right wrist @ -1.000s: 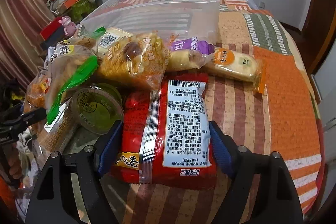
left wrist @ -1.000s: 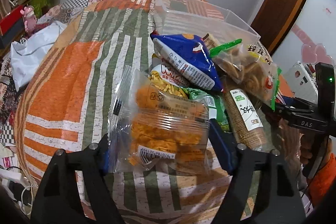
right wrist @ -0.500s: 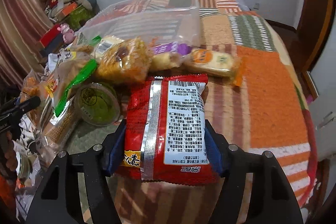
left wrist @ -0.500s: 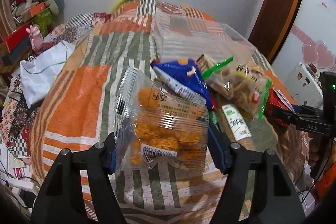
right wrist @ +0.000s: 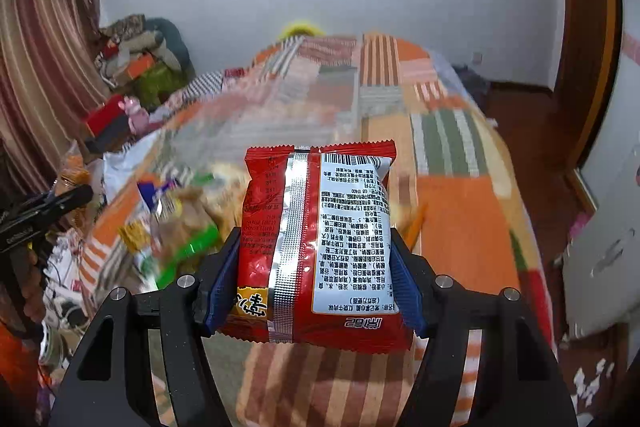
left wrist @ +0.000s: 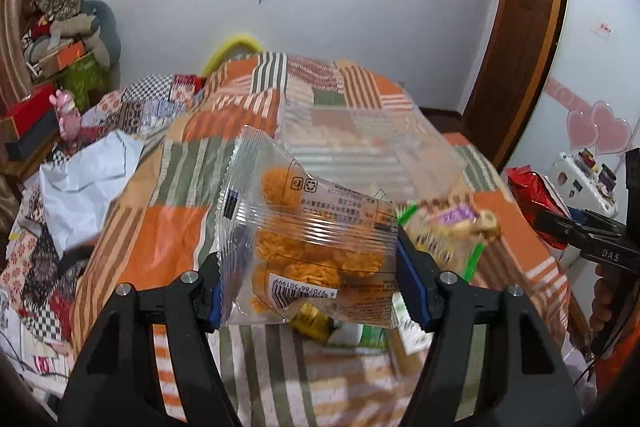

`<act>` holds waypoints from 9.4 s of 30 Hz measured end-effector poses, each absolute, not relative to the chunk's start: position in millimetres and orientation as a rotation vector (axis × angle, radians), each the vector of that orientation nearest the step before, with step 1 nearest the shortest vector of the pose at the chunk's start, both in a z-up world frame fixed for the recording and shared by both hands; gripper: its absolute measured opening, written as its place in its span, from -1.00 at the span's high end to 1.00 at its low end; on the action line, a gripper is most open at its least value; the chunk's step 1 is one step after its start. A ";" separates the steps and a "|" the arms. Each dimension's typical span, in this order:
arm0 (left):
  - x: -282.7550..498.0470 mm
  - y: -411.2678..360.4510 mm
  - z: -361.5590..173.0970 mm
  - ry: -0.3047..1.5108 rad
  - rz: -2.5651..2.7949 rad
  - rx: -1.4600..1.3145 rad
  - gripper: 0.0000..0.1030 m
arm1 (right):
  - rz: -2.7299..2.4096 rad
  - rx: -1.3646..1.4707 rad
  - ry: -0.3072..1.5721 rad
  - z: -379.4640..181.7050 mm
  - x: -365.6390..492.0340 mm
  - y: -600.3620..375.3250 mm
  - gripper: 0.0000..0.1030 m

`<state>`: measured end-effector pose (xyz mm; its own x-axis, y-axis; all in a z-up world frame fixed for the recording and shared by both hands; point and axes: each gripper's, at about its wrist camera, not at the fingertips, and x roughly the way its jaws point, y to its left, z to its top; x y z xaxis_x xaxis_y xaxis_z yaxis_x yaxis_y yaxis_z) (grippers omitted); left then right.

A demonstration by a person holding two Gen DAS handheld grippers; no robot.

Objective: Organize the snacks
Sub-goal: 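Lower both bags into the clear box and open both tools, then grasp the blue chip bag with the left tool while the right tool grasps the green-trimmed bread bag, then carry both bags over the clear box and release them inside, then grasp the yellow chip bag with the left tool while the right tool grasps the cookie bag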

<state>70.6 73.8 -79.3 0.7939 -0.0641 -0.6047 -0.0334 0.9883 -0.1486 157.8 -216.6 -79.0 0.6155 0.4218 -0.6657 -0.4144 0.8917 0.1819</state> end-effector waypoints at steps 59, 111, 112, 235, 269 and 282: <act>299.6 62.2 -127.5 0.948 -0.120 -0.201 -0.44 | 0.500 -0.109 0.893 -115.5 302.6 -117.6 -0.38; 106.4 83.5 -136.3 0.939 -0.057 -0.151 -0.74 | 0.726 -0.199 0.902 -141.0 165.7 -81.1 -0.31; 108.6 82.4 -137.8 0.941 -0.060 -0.155 -0.74 | 0.737 -0.187 0.909 -140.2 166.4 -83.5 -0.23; 193.1 42.0 -69.9 0.793 -0.089 -0.043 -0.86 | 0.539 -0.095 0.696 -65.0 218.0 -162.4 -0.49; 137.5 86.6 -190.0 1.012 -0.019 -0.122 -0.37 | 0.589 -0.069 0.977 -159.8 186.9 -152.8 -0.54; 133.9 75.2 -184.9 0.978 -0.090 -0.120 0.40 | 0.675 0.021 1.023 -166.6 184.5 -155.9 0.01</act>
<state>133.9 75.2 -184.9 0.5559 -0.1300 -0.8210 0.0215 0.9896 -0.1421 184.5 -155.9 -166.6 0.3384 0.5281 -0.7788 -0.5089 0.7989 0.3207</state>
